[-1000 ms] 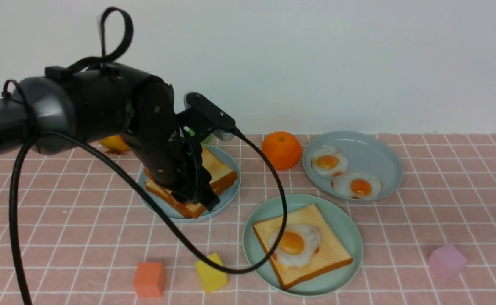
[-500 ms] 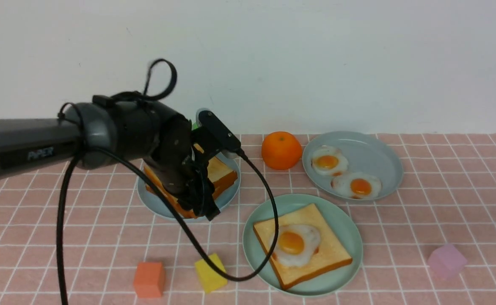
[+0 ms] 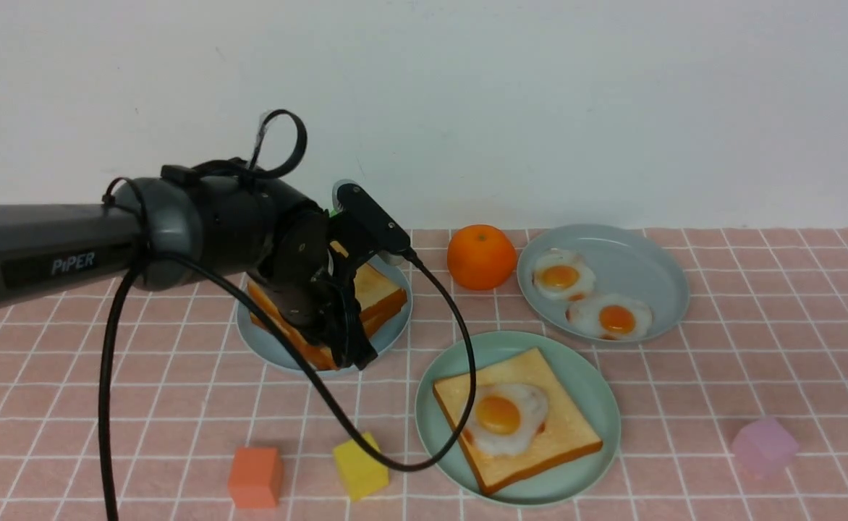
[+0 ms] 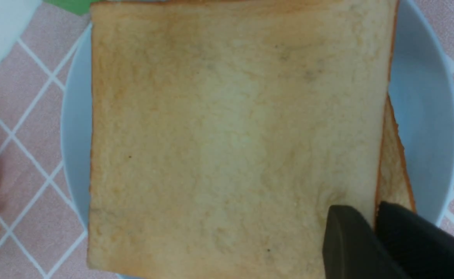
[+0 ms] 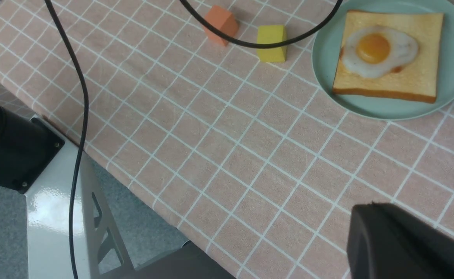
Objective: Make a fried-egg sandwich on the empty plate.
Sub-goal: Use the left arm to grab a slice of bread
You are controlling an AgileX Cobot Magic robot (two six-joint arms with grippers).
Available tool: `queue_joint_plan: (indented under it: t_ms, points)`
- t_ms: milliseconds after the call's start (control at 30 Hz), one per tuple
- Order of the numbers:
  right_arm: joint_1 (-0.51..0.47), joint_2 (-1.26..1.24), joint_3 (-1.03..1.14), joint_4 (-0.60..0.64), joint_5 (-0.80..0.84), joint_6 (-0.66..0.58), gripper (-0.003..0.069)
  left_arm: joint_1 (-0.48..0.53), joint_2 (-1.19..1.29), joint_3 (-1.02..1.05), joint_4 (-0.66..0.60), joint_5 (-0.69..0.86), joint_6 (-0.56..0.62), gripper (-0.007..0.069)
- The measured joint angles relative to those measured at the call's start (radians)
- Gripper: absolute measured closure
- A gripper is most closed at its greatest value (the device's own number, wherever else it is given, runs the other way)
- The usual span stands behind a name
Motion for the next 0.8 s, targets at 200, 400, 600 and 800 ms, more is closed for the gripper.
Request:
queue_joint_plan:
  t_ms: [200, 400, 600, 800]
  points:
    - [0.000, 0.000, 0.000, 0.005, 0.000, 0.000, 0.0637, 0.000, -0.008, 0.000, 0.000, 0.000, -0.002, 0.0423]
    - [0.000, 0.000, 0.000, 0.005, 0.000, 0.000, 0.0630, 0.000, -0.057, 0.000, 0.000, -0.005, -0.002, 0.0357]
    - [0.000, 0.000, 0.000, 0.005, 0.000, 0.000, 0.0627, 0.000, -0.032, 0.000, 0.000, -0.016, -0.002, 0.0352]
    - [0.000, -0.001, 0.000, 0.009, 0.000, 0.000, 0.0627, 0.000, 0.030, -0.003, 0.034, -0.038, -0.002, 0.0352]
